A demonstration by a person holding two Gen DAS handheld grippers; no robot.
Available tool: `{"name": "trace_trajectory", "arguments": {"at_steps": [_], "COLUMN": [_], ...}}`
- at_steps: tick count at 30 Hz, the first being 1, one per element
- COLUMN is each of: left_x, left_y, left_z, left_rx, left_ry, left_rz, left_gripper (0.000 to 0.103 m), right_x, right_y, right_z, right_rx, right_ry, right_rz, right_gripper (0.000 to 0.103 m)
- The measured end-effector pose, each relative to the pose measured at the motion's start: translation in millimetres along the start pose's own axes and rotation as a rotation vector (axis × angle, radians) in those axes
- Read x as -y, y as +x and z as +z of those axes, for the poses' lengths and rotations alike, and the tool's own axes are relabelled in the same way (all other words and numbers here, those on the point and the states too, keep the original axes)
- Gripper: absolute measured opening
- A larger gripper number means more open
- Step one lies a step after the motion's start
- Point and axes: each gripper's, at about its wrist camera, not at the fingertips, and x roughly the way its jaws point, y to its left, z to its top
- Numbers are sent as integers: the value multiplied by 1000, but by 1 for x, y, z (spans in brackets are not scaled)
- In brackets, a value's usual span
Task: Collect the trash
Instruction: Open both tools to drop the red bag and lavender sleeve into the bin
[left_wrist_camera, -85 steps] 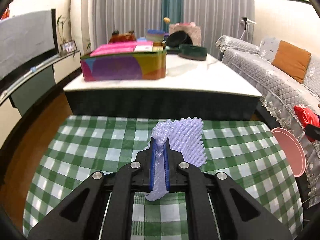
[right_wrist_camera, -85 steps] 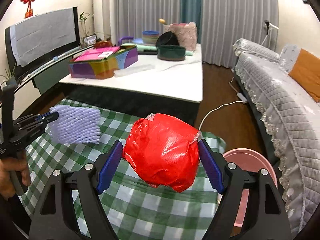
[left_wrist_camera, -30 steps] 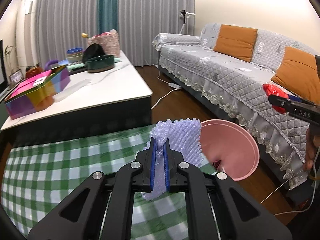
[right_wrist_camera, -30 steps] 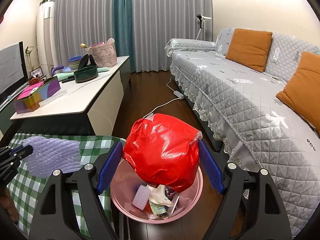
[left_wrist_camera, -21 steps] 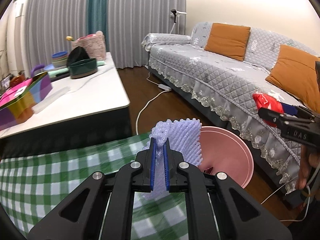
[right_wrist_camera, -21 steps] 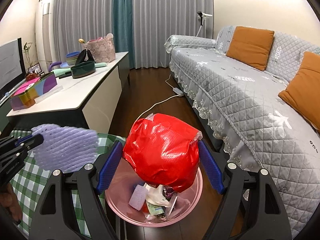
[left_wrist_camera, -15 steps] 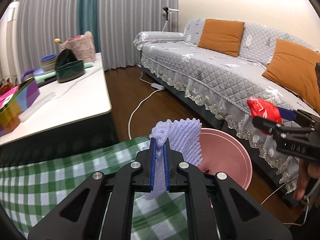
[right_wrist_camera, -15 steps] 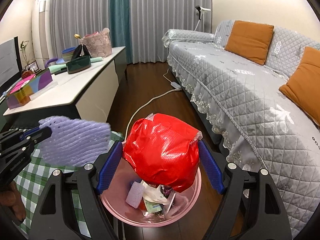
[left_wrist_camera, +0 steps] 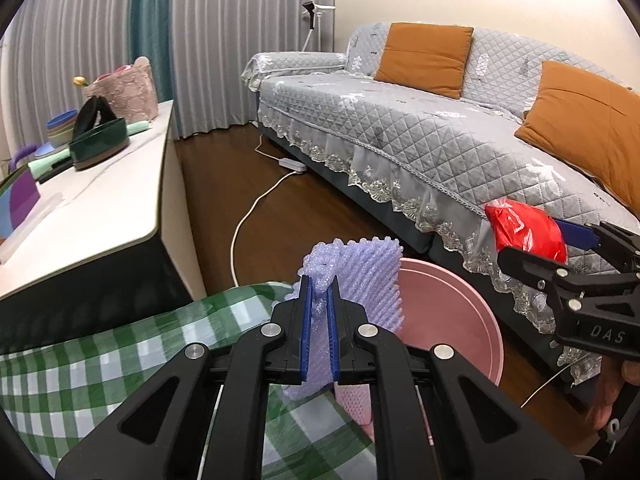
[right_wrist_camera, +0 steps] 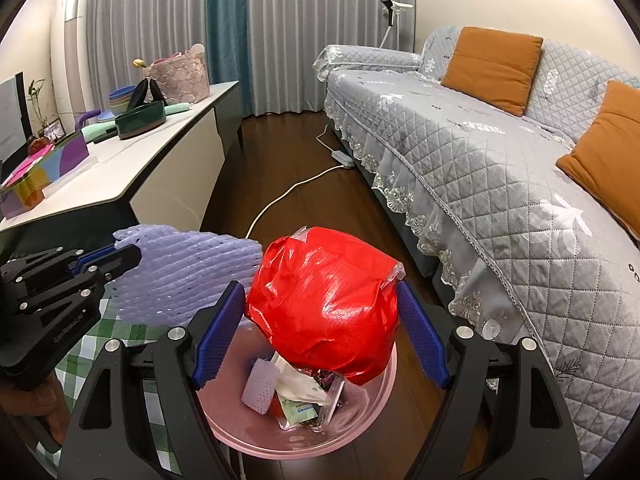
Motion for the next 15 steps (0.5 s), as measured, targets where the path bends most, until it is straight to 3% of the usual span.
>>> {"name": "trace_trajectory", "arguments": {"at_steps": [7, 9, 10, 11, 15], "left_x": [5, 6, 5, 4, -3], "left_y": [8, 9, 8, 7, -1], "left_z": [8, 8, 8, 7, 6], "left_rx": [5, 4, 4, 6, 11], "left_ry": [15, 20, 18, 15, -2], "left_rz": [-44, -55, -55, -56, -43], "left_gripper": [8, 15, 23, 25, 25], "right_x": [3, 2, 3, 3, 5], "right_y": [3, 4, 4, 4, 4], "right_z": [-2, -2, -1, -1, 0], "right_rx": [-7, -8, -7, -3, -4], "right_ry": [8, 6, 5, 8, 24], "right_rz": [-8, -17, -26, -30, -35], "right_gripper": [77, 78, 83, 88, 91]}}
